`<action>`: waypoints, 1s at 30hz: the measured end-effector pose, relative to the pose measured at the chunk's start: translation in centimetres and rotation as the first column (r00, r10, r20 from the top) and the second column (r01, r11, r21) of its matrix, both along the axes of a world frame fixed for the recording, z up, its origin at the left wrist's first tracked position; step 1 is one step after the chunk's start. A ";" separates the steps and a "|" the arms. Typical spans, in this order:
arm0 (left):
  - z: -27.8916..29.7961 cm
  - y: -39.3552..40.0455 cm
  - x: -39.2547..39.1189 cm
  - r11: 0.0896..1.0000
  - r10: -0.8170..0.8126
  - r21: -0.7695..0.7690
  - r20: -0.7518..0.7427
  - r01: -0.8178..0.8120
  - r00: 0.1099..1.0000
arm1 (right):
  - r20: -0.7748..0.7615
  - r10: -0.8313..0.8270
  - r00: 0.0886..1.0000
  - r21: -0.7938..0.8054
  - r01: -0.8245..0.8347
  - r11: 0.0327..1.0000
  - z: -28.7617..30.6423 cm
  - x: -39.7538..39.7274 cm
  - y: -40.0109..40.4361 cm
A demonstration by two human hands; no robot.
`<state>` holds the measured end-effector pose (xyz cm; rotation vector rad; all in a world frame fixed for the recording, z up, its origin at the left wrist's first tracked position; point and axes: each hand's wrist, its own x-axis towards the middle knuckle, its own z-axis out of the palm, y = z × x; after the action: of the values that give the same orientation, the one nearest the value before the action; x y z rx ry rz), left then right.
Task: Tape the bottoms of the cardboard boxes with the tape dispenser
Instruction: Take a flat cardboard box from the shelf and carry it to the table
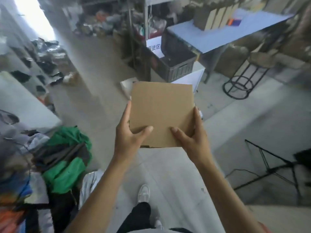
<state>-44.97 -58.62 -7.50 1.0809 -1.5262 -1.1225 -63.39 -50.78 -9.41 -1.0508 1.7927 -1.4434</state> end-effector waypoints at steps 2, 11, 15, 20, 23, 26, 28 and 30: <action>-0.2 -2.8 -2.9 0.995 -0.096 0.009 -0.012 0.096 0.995 | -0.007 -0.098 0.995 0.013 0.098 0.995 0.2 -2.1 -1.1; -0.9 -10.6 -17.8 0.892 -0.450 0.032 -0.024 0.451 0.893 | -0.039 -0.427 0.903 0.041 0.428 0.903 0.1 -12.6 -3.0; -1.8 -13.4 -25.4 0.841 -0.540 0.030 -0.008 0.540 0.842 | -0.039 -0.505 0.862 0.043 0.506 0.861 -1.1 -18.9 -4.4; -2.5 -16.5 -36.2 0.808 -0.589 0.036 0.014 0.589 0.808 | -0.046 -0.536 0.843 0.031 0.537 0.843 -1.8 -28.9 -7.1; -2.3 -17.4 -42.8 0.812 -0.584 0.047 0.036 0.582 0.811 | -0.021 -0.536 0.844 0.042 0.536 0.843 -1.5 -35.3 -7.7; -1.5 -18.3 -48.9 0.816 -0.578 0.064 0.062 0.575 0.814 | -0.037 -0.552 0.833 0.027 0.553 0.833 -1.3 -41.4 -8.7; -1.1 -18.9 -53.1 0.804 -0.595 0.065 0.071 0.592 0.801 | -0.028 -0.561 0.827 0.030 0.562 0.827 -1.3 -45.4 -9.3; -0.9 -19.4 -56.7 0.789 -0.614 0.073 0.055 0.610 0.787 | -0.042 -0.573 0.818 0.030 0.574 0.818 -1.4 -48.7 -9.8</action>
<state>-101.72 -78.02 -8.37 0.6612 -1.9965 -1.5762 -112.10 -60.58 -10.84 -0.5154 2.2760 -1.7203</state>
